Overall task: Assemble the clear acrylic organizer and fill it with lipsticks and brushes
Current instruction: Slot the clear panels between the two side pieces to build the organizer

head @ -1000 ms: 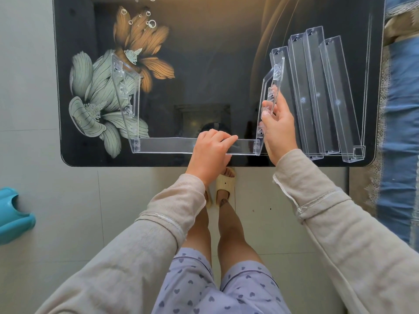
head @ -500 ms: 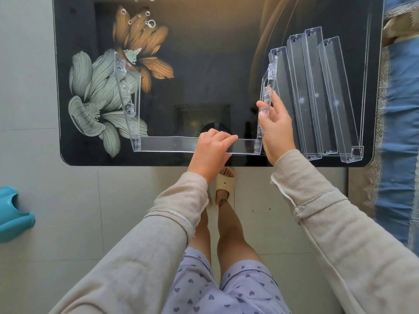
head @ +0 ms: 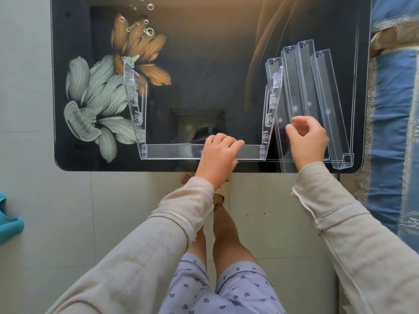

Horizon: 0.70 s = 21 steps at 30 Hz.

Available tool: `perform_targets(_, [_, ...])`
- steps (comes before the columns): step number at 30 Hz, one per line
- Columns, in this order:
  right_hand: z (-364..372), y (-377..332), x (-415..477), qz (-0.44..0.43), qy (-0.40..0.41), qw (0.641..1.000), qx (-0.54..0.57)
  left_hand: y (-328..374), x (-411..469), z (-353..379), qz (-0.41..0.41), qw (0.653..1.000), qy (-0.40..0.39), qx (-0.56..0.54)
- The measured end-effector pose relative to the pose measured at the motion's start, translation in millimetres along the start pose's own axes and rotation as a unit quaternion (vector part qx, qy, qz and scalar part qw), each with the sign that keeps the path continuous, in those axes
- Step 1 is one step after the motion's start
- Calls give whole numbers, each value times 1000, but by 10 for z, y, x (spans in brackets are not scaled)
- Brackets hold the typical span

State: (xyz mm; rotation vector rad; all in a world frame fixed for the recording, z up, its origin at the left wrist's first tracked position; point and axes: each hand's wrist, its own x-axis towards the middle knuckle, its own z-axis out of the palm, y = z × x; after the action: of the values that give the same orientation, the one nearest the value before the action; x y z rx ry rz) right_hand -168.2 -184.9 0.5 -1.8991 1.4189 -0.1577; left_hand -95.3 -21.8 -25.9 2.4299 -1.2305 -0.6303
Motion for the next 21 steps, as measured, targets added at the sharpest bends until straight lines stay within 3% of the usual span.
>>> perform_targets(2, [48, -3, 18, -20, -15, 997, -73, -36, -62, -83, 9, 999, 30, 20])
perform_targets(5, [161, -63, 25, -38, -15, 984, -172, -190, -224, -243, -19, 989, 148, -11])
perform_targets(9, [275, -145, 43, -29, -15, 966, -255, -568, -487, -532, -161, 931, 304, -117])
perform_targets(12, [302, -196, 60, 6, -14, 970, -244, -814, -607, -711, -280, 879, 356, -152])
perform_targets(16, [263, -298, 47, 47, 16, 989, -143, -1029, -579, -791, -361, 854, 324, -186])
perform_targets(21, [90, -435, -133, -12, 100, 994, -34, -1103, -447, -733, -397, 878, 159, -216])
